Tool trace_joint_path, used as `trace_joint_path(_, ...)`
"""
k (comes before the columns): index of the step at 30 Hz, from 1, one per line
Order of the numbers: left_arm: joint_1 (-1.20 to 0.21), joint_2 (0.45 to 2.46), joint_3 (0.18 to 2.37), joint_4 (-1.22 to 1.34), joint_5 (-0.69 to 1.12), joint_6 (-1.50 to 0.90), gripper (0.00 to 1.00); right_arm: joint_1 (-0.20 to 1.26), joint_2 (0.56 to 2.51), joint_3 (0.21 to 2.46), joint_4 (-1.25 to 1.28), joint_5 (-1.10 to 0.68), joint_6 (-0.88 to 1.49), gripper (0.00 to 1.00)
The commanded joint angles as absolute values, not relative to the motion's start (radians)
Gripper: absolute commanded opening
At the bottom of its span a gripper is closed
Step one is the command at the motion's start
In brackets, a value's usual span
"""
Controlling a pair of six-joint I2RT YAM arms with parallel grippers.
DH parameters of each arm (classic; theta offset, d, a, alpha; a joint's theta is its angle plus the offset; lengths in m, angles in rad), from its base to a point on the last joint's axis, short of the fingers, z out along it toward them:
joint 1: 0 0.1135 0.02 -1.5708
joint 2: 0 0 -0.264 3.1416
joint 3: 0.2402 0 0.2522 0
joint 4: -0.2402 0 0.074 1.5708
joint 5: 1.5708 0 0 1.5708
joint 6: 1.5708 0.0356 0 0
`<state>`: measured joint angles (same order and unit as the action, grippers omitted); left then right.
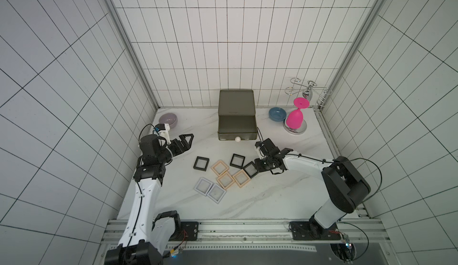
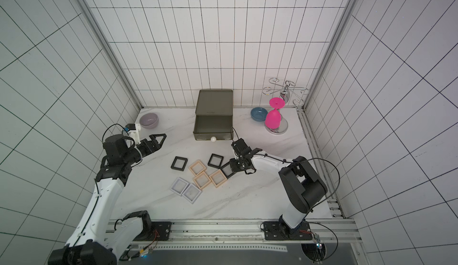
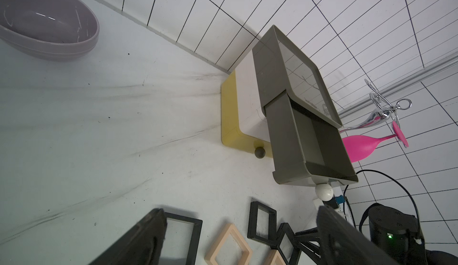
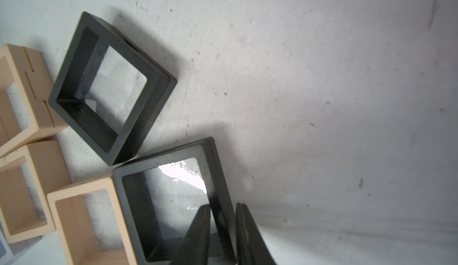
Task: Place the brooch boxes into the drawer by color
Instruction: Pick up the brooch box from the center of the board.
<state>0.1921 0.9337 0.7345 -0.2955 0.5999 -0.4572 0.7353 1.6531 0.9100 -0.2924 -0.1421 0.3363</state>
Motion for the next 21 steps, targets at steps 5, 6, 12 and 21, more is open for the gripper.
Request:
trace_joint_path(5, 0.196, 0.933, 0.726, -0.27, 0.609, -0.458, 0.99, 0.746, 1.671, 0.936, -0.323, -0.101, 0.318, 0.19)
trace_joint_path(6, 0.196, 0.933, 0.726, -0.27, 0.61, -0.459, 0.98, 0.747, 1.672, 0.934, -0.322, -0.099, 0.318, 0.19)
trace_joint_path(12, 0.196, 0.934, 0.726, -0.27, 0.609, -0.459, 0.99, 0.75, 1.67, 0.927, -0.329, -0.079, 0.318, 0.2)
trace_joint_path(21, 0.196, 0.93, 0.724, -0.272, 0.609, -0.458, 0.98, 0.751, 1.548, 0.918, -0.369, -0.079, 0.321, 0.06)
